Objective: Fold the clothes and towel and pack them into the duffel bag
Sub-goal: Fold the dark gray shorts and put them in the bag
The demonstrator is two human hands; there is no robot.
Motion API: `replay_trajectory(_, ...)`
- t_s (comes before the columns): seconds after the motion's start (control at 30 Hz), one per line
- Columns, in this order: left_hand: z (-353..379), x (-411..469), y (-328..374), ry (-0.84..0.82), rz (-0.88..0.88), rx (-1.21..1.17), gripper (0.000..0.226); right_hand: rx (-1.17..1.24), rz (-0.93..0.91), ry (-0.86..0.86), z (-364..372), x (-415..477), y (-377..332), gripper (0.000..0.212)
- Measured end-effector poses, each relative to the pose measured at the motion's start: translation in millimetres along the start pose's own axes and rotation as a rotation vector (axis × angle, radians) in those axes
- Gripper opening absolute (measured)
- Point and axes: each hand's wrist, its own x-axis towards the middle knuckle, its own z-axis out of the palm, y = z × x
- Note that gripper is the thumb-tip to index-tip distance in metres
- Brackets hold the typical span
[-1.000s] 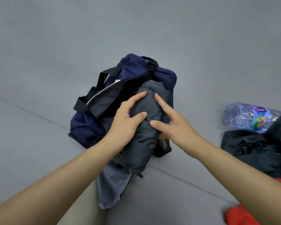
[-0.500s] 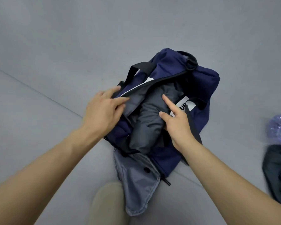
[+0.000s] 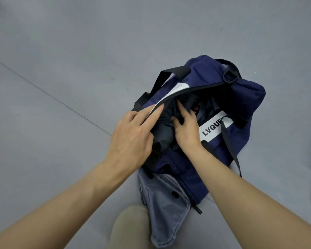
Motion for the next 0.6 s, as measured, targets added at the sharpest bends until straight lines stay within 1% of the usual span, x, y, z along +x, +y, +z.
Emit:
replay_trajectory(0.07, 5, -4, -5, -0.006, -0.074, 0.028, 0.061, -0.096, -0.041, -0.054, -6, -10, -5, 0.061)
replay_trajectory(0.13, 8, -6, -8, -0.015, -0.120, 0.036, 0.060, -0.185, -0.055, -0.138, -13, -28, -10, 0.065)
replay_trajectory(0.2, 9, -8, -4, -0.015, -0.105, 0.011, 0.068, -0.272, -0.044, -0.241, -19, -50, -11, 0.065)
replay_trajectory(0.27, 6, -10, 6, -0.029, -0.072, -0.033, 0.076, -0.293, -0.050, -0.343, -22, -64, -10, 0.063)
replay_trajectory(0.37, -2, -13, 20, -0.056, -0.043, -0.100, 0.081, -0.322, -0.088, -0.437, -17, -58, -12, 0.066)
replay_trajectory(0.47, -8, -11, 25, -0.021, -0.043, -0.137, 0.086, -0.517, -0.130, -0.497, -4, -41, -17, 0.067)
replay_trajectory(0.53, -11, -8, 26, -0.007, -0.035, -0.142, 0.085, -0.666, -0.121, -0.543, 6, -32, -18, 0.066)
replay_trajectory(0.6, -12, -7, 23, -0.023, -0.040, -0.133, 0.083, -0.744, -0.092, -0.590, 12, -24, -19, 0.064)
